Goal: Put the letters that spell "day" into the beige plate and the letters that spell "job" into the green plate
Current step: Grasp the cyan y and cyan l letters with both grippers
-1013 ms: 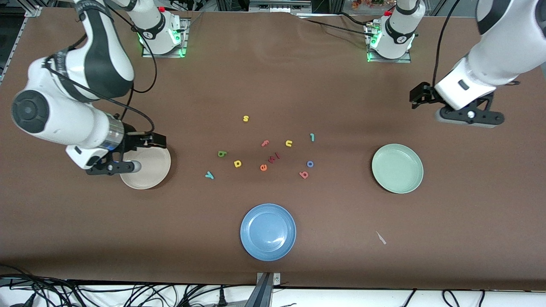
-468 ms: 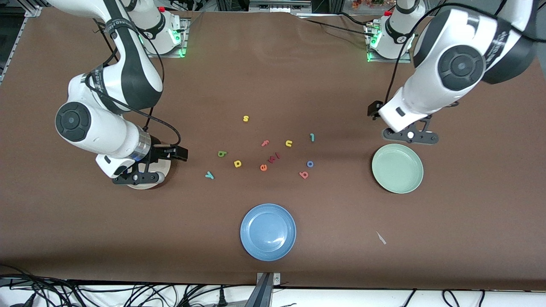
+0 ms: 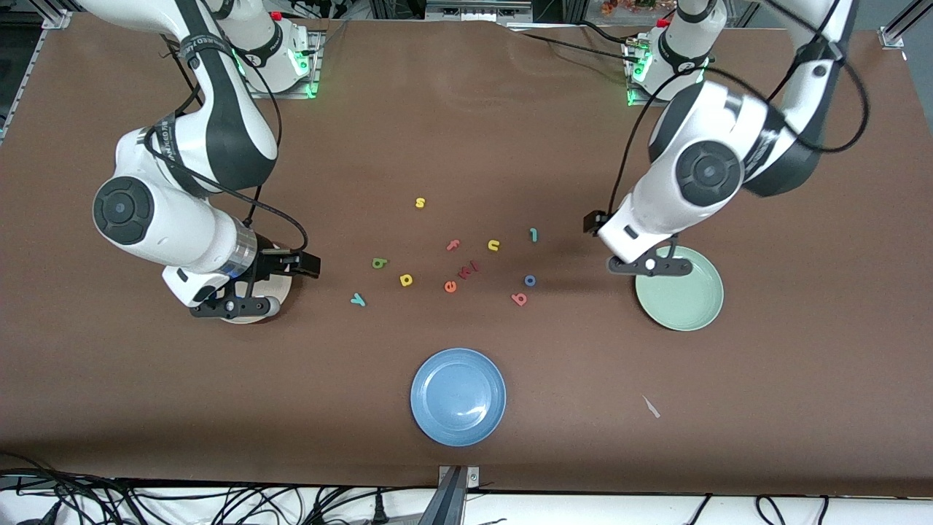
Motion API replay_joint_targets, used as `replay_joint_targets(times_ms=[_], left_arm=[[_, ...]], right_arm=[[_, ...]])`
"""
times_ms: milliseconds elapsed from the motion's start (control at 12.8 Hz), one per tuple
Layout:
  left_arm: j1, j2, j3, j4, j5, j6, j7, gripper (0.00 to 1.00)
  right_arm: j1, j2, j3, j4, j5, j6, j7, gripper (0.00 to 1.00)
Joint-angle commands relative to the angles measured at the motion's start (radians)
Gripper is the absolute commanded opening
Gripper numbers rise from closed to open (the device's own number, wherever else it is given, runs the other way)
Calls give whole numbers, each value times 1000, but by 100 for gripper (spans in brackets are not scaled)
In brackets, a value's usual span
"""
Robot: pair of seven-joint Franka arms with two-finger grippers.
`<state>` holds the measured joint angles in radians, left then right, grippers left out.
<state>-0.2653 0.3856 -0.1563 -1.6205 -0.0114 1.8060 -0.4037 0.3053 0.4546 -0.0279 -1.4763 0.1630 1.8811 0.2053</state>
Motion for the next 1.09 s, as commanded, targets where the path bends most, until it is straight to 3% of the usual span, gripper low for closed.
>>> replay_joint_targets(times_ms=[0, 312, 468, 779, 1013], left_arm=[[-31, 64, 7, 11, -15, 73, -56, 100], [-78, 133, 7, -7, -5, 170, -153, 100], [-81, 148, 7, -7, -5, 176, -155, 100], [-95, 170, 6, -41, -15, 194, -220, 100], [-130, 165, 6, -151, -16, 327, -303, 100]], right_arm=[[0, 22, 0, 22, 13, -3, 8, 100], [29, 58, 0, 25, -39, 3, -15, 100], [61, 65, 0, 10, -135, 3, -64, 100], [77, 139, 2, 13, -125, 36, -288, 100], [83, 176, 2, 13, -126, 89, -482, 100]])
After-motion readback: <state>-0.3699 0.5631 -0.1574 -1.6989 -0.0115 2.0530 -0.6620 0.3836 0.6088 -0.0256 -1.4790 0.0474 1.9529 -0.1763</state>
